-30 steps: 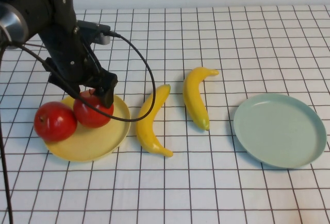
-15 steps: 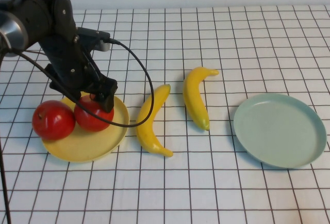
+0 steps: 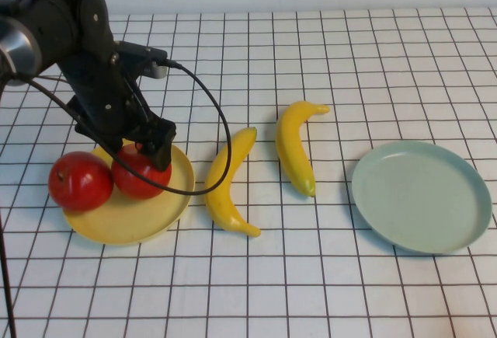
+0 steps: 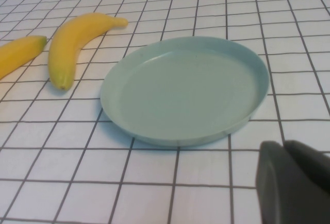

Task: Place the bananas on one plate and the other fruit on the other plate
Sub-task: Put one type of fruit in the left plate

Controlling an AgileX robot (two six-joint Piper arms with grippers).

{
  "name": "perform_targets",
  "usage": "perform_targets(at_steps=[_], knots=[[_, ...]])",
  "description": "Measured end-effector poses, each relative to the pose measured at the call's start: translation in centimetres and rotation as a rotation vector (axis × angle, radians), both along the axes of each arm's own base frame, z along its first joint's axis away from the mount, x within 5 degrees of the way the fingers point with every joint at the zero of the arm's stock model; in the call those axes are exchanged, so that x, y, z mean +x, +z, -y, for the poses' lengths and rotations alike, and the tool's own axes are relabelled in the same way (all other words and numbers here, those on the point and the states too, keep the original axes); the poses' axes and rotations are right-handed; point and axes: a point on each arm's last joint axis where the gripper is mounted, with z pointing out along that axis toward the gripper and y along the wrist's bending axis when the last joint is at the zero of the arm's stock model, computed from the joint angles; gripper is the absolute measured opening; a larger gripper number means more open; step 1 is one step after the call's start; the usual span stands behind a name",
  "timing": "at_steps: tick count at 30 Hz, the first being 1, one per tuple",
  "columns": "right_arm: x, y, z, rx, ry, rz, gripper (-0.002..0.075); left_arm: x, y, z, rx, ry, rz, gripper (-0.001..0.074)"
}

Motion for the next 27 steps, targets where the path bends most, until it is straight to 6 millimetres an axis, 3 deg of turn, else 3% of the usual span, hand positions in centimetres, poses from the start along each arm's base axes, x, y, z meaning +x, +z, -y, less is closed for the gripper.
perform_targets(at_steps=[27], knots=[[0.00,0.00,0.00,0.000,0.000,0.000,-0.0017,-0.25,-0.03,-0.02,-0.003,-0.036,-0.026,0.0668]])
